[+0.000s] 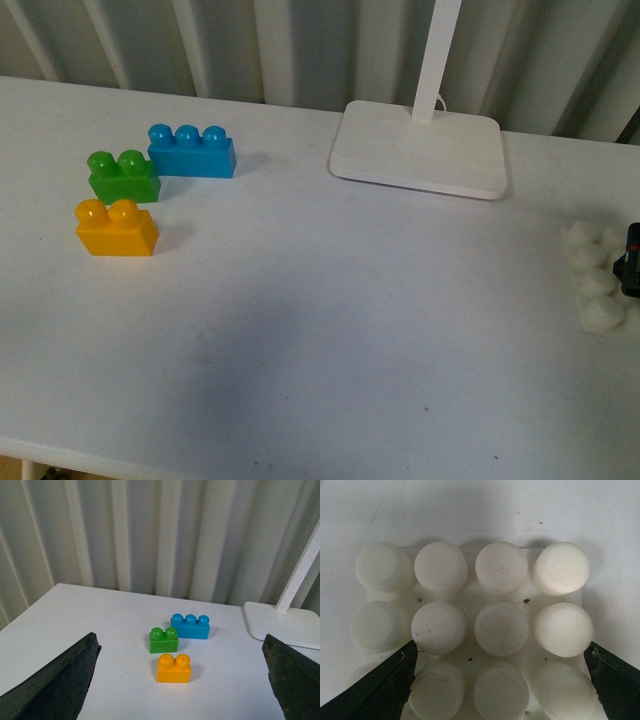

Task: Insert yellow block into base center

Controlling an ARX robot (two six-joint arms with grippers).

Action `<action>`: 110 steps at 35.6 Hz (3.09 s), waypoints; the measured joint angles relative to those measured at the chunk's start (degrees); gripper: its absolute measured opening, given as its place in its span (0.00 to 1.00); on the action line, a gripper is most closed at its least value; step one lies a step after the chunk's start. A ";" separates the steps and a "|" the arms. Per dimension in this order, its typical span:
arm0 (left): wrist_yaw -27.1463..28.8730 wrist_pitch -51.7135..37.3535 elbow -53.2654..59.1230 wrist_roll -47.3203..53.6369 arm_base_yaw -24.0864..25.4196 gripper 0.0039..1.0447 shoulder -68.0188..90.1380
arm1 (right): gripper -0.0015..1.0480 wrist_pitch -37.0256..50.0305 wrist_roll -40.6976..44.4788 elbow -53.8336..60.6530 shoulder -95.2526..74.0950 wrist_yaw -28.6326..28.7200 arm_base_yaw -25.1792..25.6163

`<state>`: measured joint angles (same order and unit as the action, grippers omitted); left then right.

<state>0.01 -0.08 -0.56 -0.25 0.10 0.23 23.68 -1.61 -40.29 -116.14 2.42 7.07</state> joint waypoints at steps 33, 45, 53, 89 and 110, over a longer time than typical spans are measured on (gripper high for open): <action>0.00 0.00 0.00 0.00 -0.02 0.94 0.00 | 0.92 -8.79 -23.21 -13.86 -7.74 -13.22 -33.59; 0.00 0.00 0.00 0.00 -0.02 0.94 0.00 | 0.92 -15.04 -29.59 -24.59 -12.83 -16.13 -40.33; 0.00 0.00 0.00 0.00 -0.02 0.94 0.00 | 0.92 -18.38 -32.41 -30.53 -15.56 -16.50 -43.25; 0.00 0.00 0.00 0.00 0.00 0.94 0.00 | 0.91 -14.27 -38.60 -29.29 -13.88 -13.86 -44.44; 0.00 0.00 0.00 0.00 0.00 0.94 0.00 | 0.91 -6.40 -28.46 4.31 35.12 -3.10 -16.11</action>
<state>0.01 -0.08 -0.56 -0.25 0.10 0.23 17.28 -30.06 -35.99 -81.01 -0.69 -9.04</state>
